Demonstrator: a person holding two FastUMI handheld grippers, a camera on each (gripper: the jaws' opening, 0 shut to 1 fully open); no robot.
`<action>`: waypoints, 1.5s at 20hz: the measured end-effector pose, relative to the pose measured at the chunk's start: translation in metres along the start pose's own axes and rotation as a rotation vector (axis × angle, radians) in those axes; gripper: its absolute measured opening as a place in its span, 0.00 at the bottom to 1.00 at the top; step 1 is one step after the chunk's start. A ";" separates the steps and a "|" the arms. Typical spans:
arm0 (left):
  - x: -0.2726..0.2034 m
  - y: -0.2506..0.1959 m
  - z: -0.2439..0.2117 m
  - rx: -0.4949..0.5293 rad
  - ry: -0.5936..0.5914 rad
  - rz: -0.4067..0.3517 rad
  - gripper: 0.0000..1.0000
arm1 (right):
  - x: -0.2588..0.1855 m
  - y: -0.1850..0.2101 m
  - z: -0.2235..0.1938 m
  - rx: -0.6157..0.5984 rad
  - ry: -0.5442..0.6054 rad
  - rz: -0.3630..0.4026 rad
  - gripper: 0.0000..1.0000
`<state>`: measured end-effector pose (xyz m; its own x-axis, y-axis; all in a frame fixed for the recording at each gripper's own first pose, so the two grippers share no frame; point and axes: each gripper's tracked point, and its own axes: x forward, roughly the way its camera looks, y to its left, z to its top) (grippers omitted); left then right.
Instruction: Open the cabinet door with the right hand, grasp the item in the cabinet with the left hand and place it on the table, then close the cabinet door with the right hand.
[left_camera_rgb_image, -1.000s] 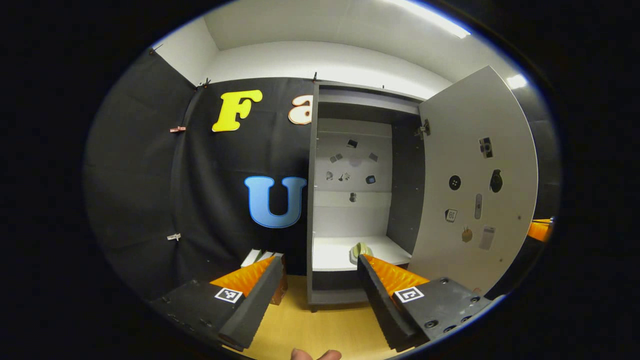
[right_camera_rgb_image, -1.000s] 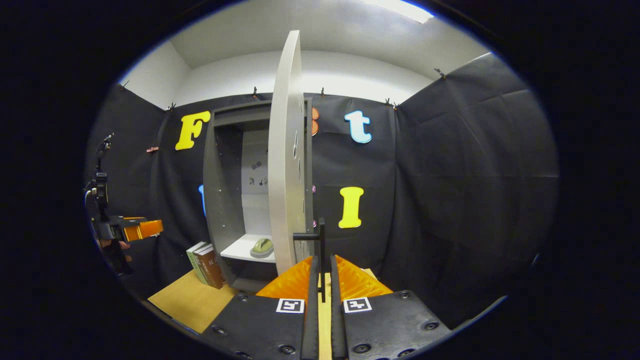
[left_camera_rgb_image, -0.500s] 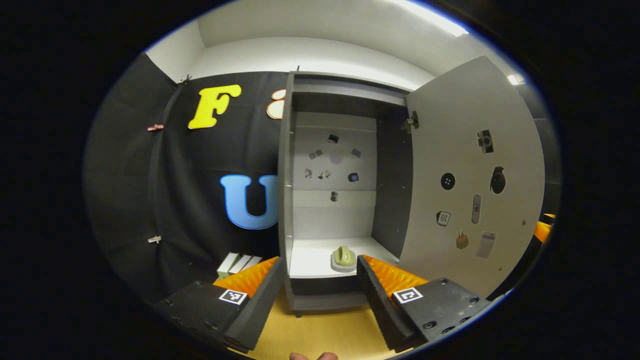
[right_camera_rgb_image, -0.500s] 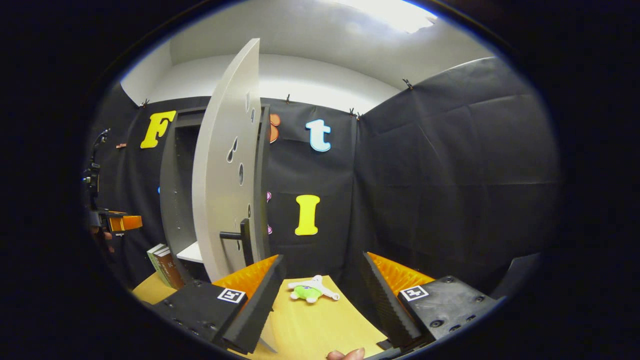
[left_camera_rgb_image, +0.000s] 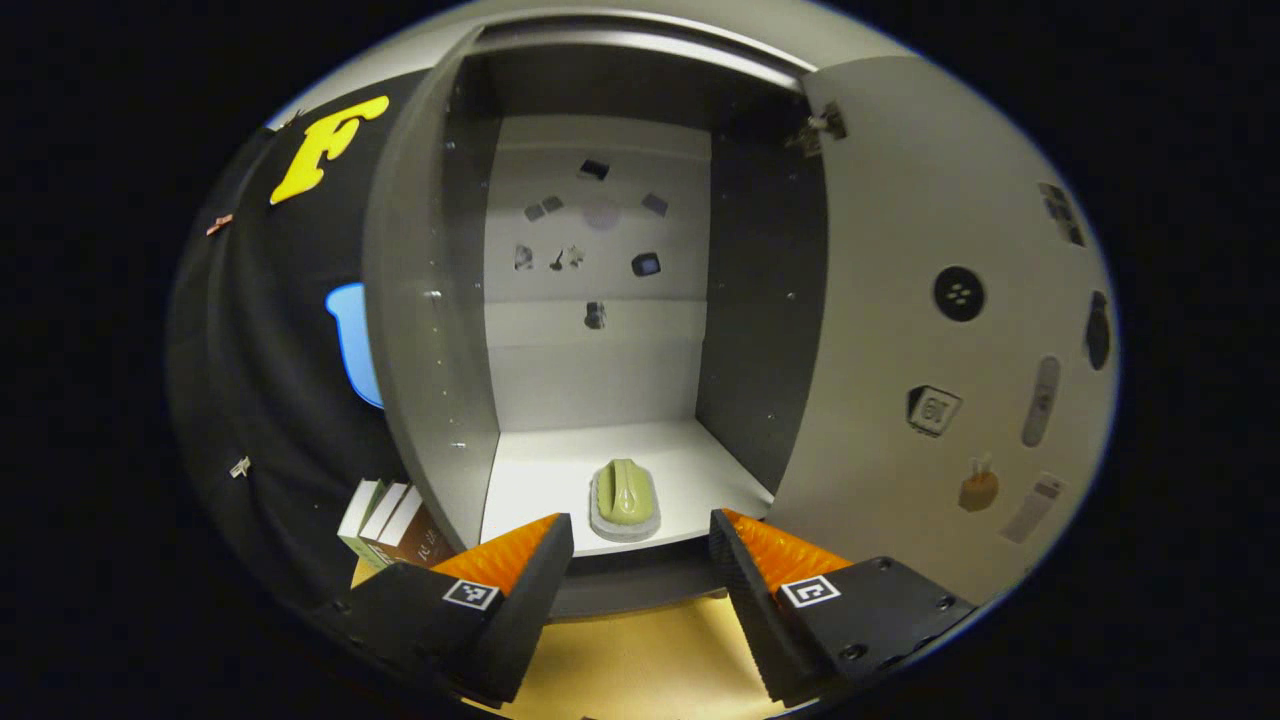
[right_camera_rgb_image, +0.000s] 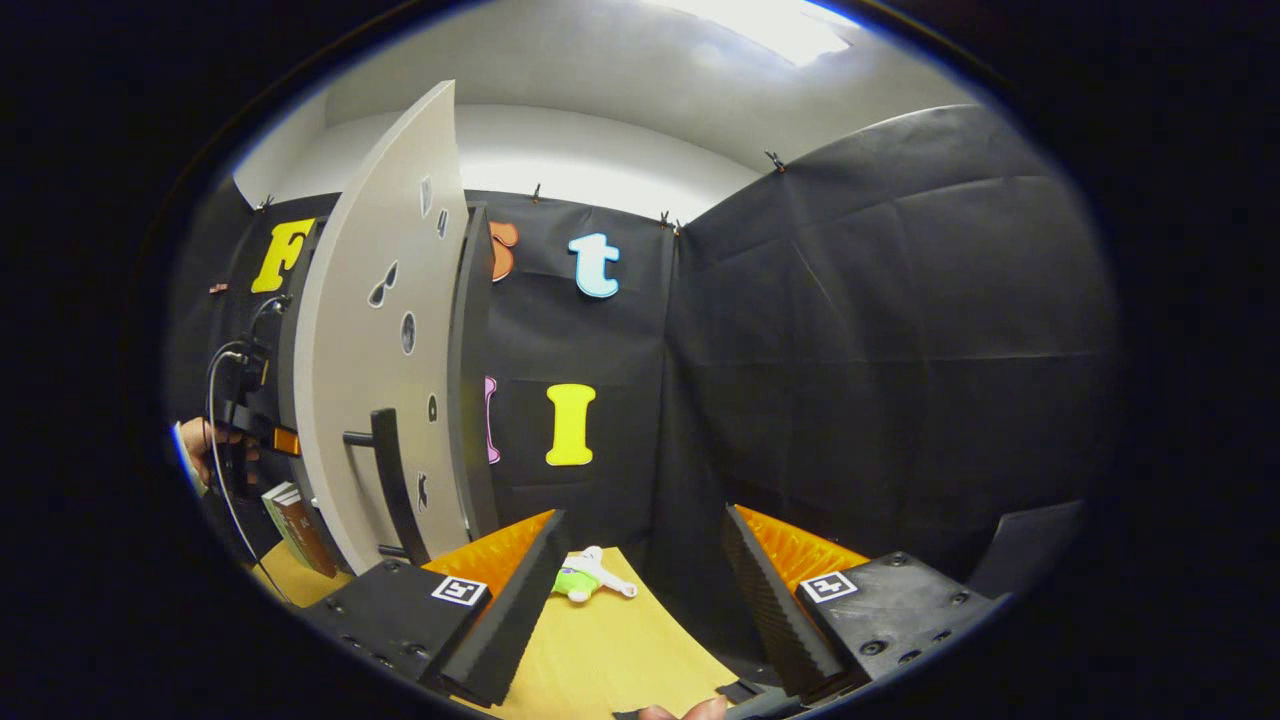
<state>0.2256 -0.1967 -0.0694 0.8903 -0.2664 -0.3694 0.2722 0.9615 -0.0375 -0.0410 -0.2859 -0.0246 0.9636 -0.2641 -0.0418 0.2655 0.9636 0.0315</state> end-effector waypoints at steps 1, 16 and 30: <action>0.016 0.000 0.001 0.001 0.018 0.001 0.87 | 0.003 -0.004 -0.003 -0.006 0.004 -0.011 0.98; 0.177 0.017 -0.037 -0.015 0.282 0.056 0.66 | 0.016 -0.035 -0.028 0.044 0.075 -0.078 0.98; 0.136 0.026 -0.033 -0.001 0.224 0.052 0.22 | 0.016 -0.026 -0.031 0.029 0.083 -0.043 0.98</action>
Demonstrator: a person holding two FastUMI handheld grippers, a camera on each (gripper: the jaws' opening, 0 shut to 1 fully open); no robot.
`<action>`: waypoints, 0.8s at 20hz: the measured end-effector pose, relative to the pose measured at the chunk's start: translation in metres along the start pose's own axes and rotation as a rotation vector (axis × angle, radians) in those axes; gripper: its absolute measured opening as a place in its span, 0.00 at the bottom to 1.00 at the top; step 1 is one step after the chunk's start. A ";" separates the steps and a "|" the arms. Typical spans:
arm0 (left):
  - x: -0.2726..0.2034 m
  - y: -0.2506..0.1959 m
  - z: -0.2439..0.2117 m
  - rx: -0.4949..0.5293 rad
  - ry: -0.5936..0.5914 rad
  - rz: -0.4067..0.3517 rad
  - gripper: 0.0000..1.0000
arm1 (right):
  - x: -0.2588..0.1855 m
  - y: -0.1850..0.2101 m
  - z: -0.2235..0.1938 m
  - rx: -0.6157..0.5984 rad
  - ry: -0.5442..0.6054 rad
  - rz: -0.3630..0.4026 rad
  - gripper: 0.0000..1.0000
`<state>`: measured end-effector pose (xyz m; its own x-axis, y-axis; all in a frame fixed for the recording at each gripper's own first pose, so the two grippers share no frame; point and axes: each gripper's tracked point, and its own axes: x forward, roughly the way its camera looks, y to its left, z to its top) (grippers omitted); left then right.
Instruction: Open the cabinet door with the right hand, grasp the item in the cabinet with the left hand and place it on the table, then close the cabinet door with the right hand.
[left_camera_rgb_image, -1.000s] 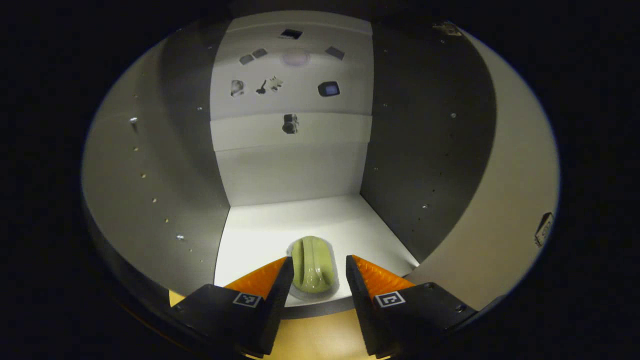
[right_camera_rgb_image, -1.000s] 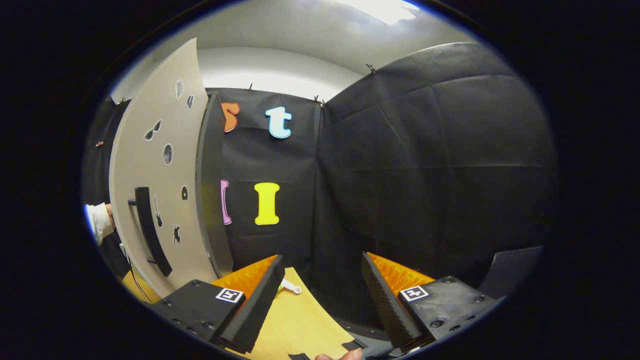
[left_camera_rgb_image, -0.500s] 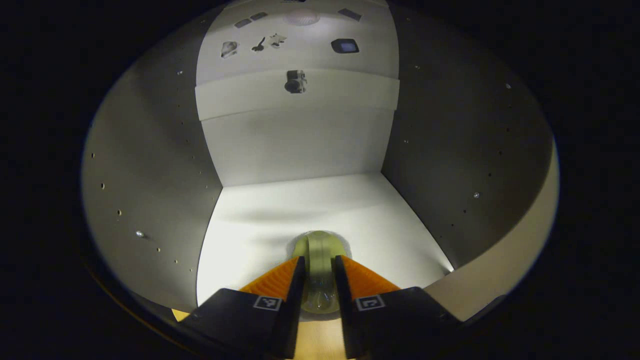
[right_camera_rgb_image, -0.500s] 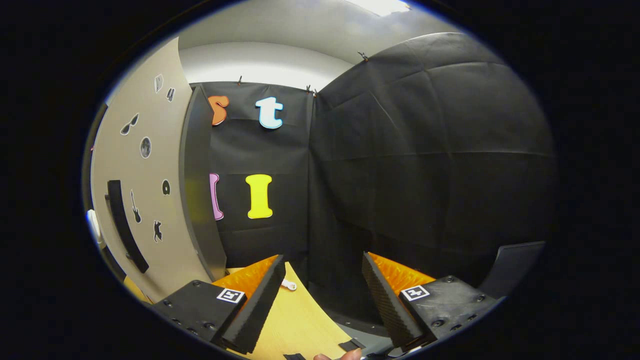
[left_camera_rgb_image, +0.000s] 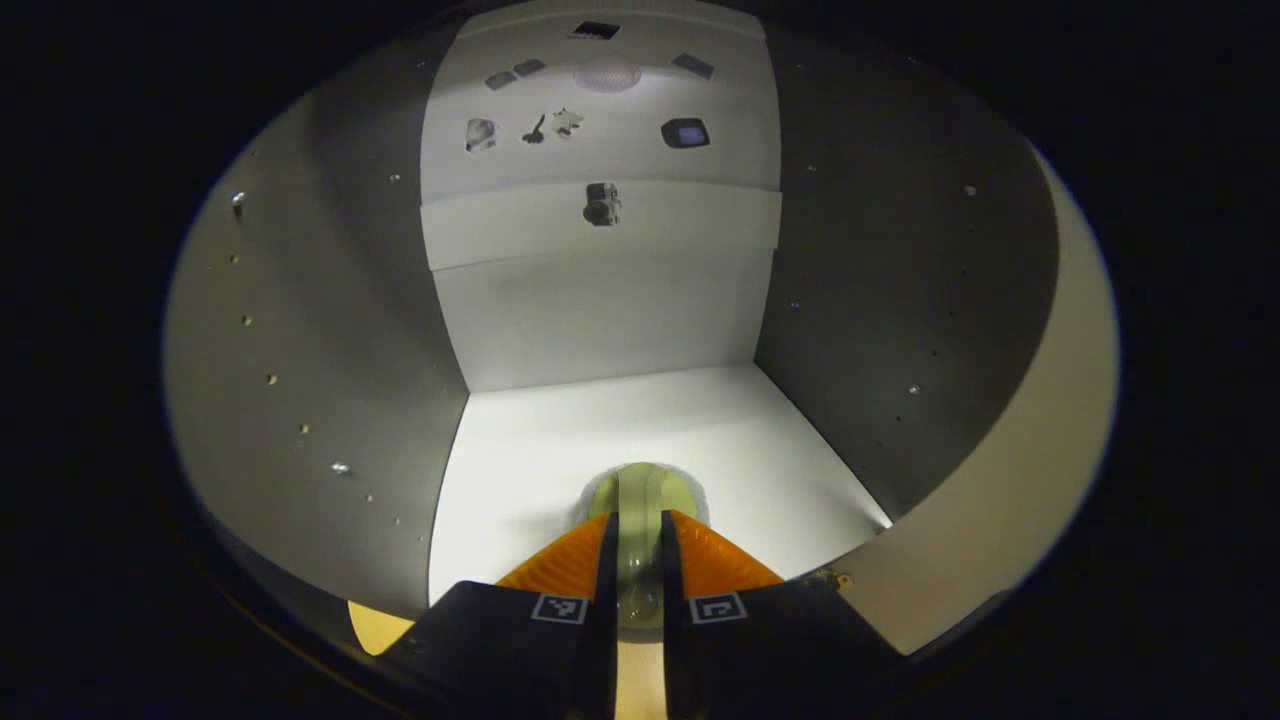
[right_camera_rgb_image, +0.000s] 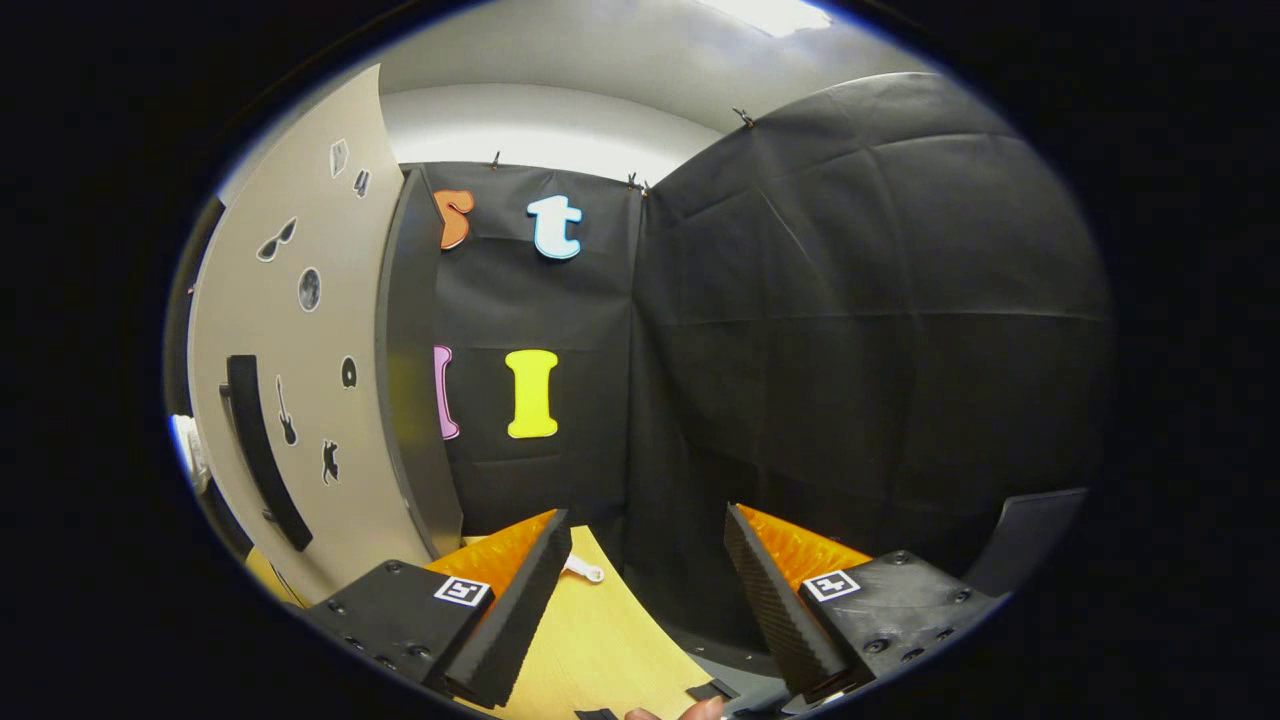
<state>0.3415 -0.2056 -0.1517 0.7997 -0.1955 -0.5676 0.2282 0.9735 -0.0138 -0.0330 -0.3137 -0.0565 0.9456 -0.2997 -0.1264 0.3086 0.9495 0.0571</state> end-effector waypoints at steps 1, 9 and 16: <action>-0.011 0.000 -0.004 -0.002 -0.006 -0.009 0.22 | 0.000 0.002 0.000 0.003 -0.001 0.005 0.98; -0.105 0.007 -0.056 0.045 -0.087 -0.002 0.22 | -0.005 0.024 0.006 0.011 -0.017 0.053 0.98; -0.148 -0.010 -0.126 0.011 -0.148 -0.014 0.22 | -0.002 0.029 0.020 -0.010 -0.091 0.049 0.98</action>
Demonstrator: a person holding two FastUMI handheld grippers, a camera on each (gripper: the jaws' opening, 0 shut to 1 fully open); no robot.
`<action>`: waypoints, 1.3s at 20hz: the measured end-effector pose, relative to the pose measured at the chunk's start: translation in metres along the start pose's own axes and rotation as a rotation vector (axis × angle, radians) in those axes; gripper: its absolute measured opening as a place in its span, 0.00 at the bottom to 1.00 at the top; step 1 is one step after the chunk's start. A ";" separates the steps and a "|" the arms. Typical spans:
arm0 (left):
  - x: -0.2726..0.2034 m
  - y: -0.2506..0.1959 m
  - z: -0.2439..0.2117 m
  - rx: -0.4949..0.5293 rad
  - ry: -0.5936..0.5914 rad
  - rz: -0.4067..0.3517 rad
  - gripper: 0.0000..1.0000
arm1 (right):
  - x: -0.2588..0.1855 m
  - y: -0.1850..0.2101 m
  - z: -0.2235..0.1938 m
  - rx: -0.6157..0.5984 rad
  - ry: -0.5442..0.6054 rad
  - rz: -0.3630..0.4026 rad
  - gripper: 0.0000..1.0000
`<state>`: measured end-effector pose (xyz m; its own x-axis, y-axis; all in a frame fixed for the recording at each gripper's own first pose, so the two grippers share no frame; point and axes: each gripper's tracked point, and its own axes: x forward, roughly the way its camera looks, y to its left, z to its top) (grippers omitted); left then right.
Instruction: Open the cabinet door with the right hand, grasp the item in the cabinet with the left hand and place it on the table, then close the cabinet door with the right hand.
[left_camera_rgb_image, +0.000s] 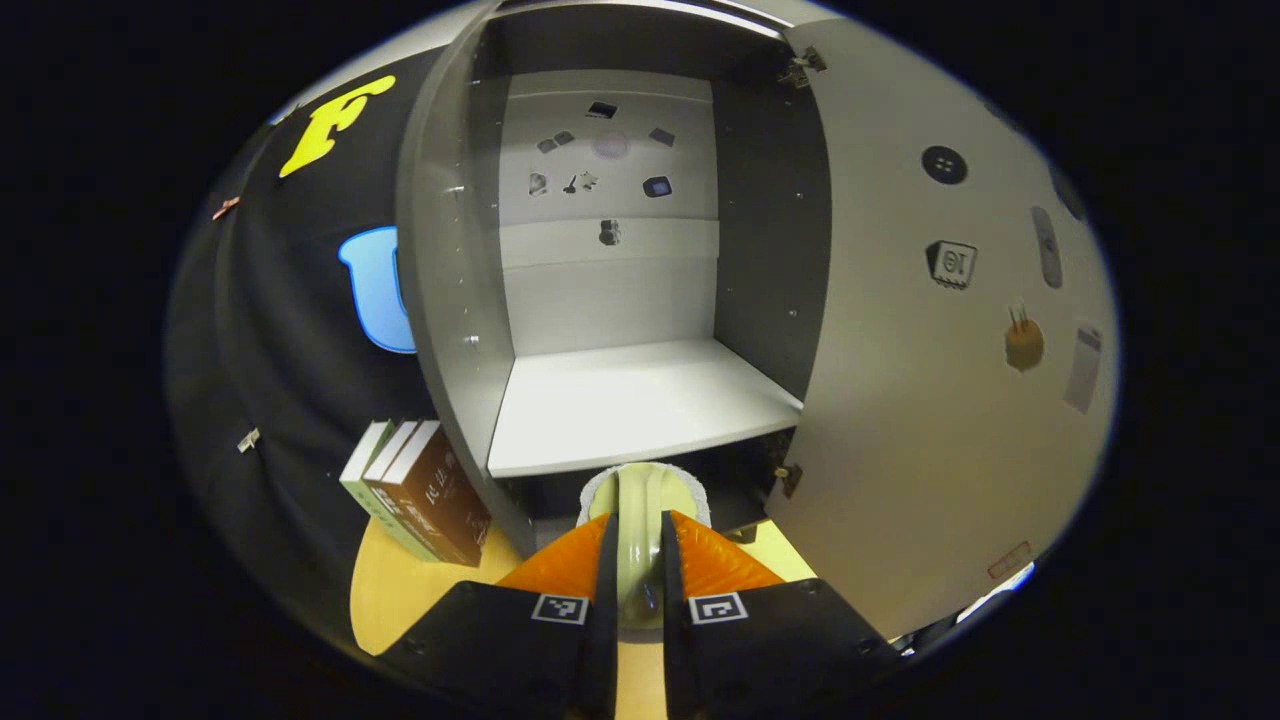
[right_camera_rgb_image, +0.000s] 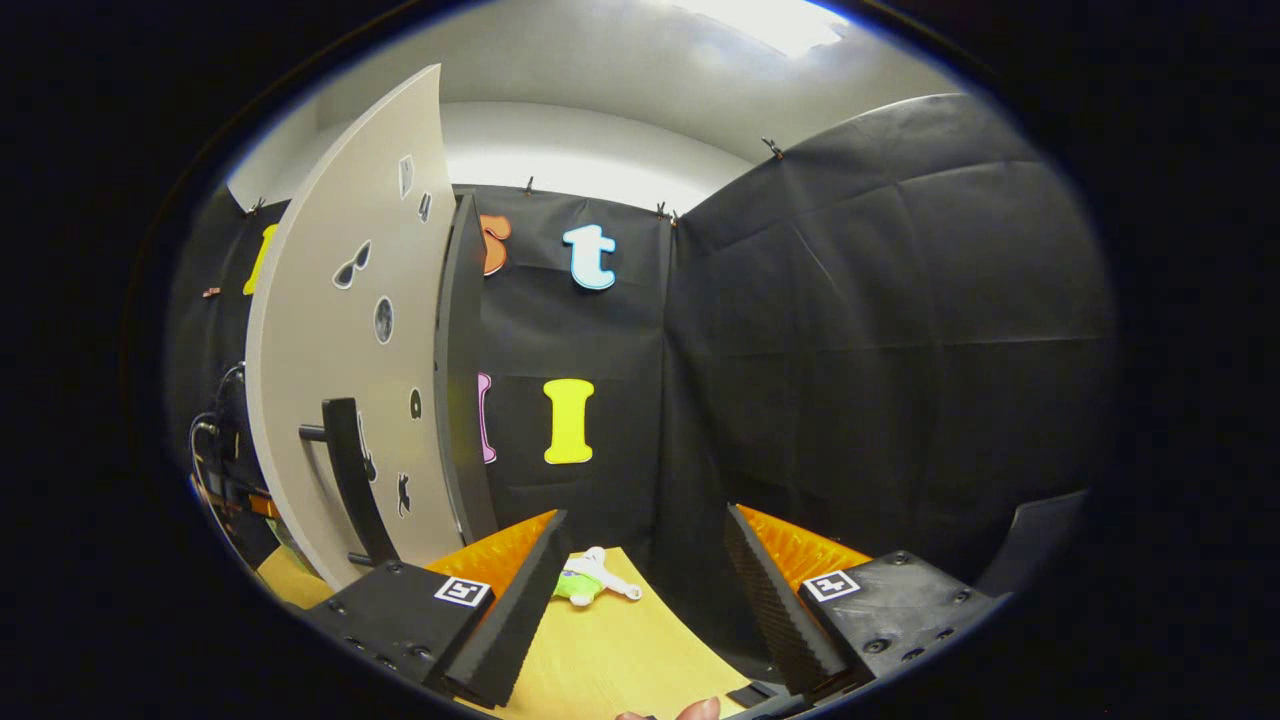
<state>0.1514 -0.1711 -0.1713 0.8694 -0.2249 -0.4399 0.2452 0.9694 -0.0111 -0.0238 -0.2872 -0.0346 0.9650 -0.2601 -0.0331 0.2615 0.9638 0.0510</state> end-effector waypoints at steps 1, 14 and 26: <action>-0.004 -0.002 -0.012 -0.006 -0.002 0.004 0.22 | 0.001 0.001 0.001 -0.002 0.000 0.004 0.98; -0.005 -0.037 -0.200 -0.038 0.083 0.047 0.22 | 0.005 0.015 0.003 -0.038 -0.017 0.074 0.97; 0.027 -0.091 -0.327 -0.004 0.209 0.049 0.23 | 0.006 0.027 -0.006 -0.068 0.018 0.167 0.97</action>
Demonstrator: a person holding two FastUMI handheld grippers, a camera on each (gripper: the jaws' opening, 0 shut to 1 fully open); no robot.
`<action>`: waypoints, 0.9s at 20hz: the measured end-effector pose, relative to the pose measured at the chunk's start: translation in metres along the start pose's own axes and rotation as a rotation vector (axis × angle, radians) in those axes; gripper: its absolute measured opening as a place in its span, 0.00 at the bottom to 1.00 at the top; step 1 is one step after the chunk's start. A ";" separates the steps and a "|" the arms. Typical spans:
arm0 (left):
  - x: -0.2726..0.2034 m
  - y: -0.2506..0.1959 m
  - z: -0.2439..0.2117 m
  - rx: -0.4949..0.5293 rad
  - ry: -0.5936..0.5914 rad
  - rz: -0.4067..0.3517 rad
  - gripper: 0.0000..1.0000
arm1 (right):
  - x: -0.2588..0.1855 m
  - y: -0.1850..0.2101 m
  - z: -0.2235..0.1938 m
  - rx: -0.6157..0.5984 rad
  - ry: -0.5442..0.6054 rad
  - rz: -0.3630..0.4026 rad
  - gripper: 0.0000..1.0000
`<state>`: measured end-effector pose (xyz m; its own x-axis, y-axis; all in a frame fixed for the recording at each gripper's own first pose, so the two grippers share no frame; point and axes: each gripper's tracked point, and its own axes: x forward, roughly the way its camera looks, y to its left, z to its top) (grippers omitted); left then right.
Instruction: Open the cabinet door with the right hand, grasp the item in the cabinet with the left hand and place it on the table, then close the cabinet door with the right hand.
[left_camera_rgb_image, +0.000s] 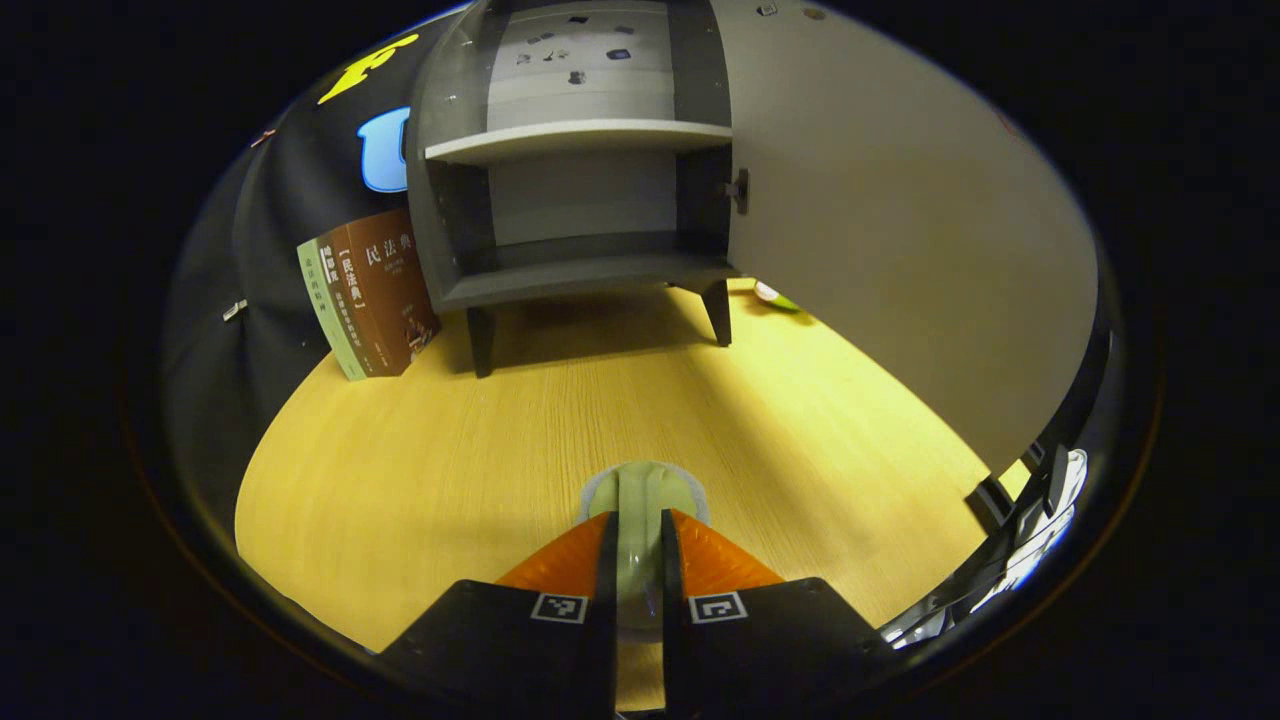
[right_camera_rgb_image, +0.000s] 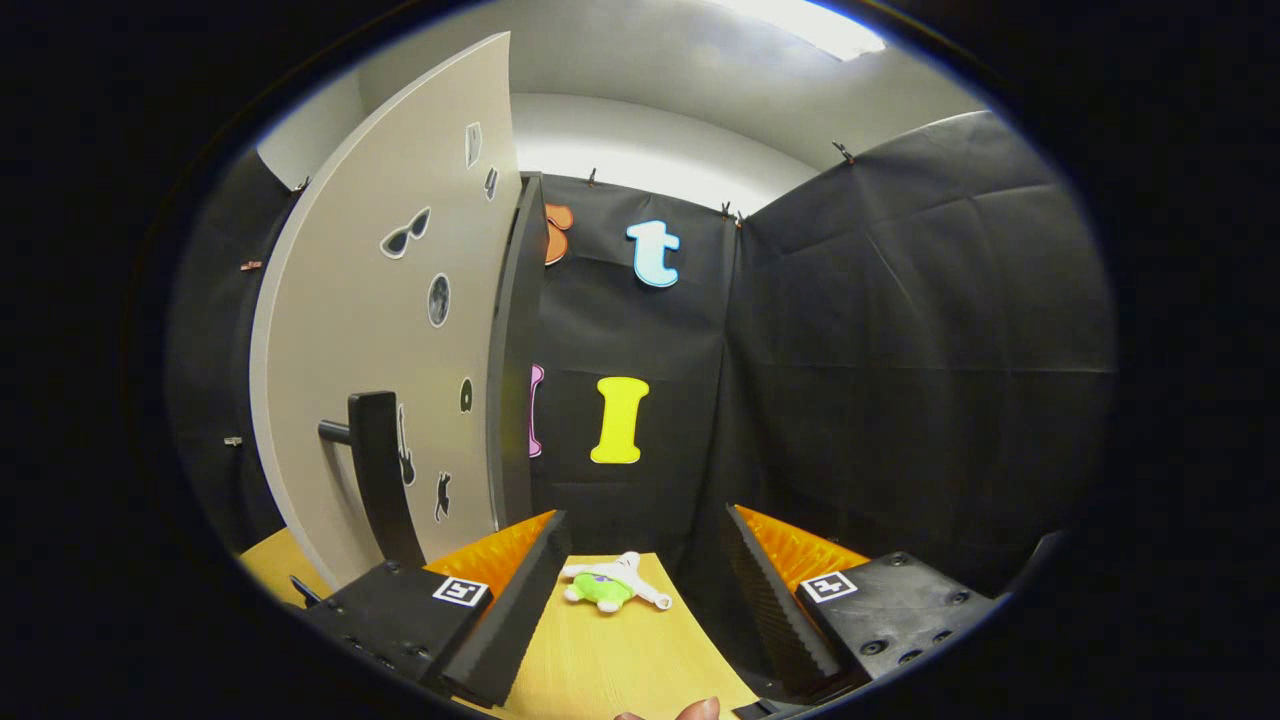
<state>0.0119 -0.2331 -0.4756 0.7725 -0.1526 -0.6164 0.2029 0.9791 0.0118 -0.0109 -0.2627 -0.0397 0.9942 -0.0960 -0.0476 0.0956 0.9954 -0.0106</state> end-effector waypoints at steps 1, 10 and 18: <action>0.005 -0.001 -0.006 0.001 0.012 0.011 0.23 | 0.000 0.001 0.000 0.001 0.001 0.005 0.97; 0.015 0.000 -0.022 -0.012 0.041 0.054 0.76 | -0.001 0.006 0.001 -0.022 -0.003 0.045 0.98; -0.013 0.005 0.016 0.003 -0.035 0.027 0.98 | 0.001 0.007 0.003 -0.011 -0.012 0.038 0.98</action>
<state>0.0125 -0.2285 -0.4550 0.7982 -0.1313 -0.5880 0.1839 0.9825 0.0303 -0.0092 -0.2560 -0.0365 0.9976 -0.0583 -0.0366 0.0576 0.9981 -0.0201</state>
